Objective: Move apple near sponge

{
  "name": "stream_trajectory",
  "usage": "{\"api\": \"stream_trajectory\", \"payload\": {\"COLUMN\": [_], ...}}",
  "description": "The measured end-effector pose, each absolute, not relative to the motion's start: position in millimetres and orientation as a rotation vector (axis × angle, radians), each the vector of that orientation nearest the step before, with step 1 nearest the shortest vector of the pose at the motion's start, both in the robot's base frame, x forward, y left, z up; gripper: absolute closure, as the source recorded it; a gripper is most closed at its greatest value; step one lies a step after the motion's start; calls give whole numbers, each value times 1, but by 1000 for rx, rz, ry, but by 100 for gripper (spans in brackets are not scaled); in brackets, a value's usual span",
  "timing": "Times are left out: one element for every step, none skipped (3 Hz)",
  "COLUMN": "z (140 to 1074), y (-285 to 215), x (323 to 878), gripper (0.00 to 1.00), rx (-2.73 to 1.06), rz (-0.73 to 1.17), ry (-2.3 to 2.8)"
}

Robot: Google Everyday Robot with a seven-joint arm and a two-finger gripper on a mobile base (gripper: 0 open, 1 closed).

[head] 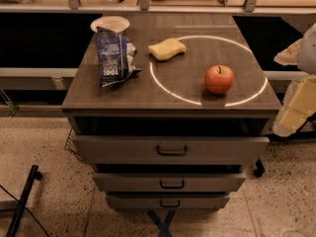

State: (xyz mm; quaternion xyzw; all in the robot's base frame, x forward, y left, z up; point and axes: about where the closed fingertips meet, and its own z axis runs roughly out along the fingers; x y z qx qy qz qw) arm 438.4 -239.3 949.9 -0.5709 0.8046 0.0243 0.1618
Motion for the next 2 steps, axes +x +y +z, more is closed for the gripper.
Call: {"api": "stream_trajectory", "payload": {"z": [950, 953], "y": [-239, -230], "x": [439, 467], "gripper": [0, 0], "rx": [-1629, -1503], "rz": [69, 73], "ry": [2296, 2225]}}
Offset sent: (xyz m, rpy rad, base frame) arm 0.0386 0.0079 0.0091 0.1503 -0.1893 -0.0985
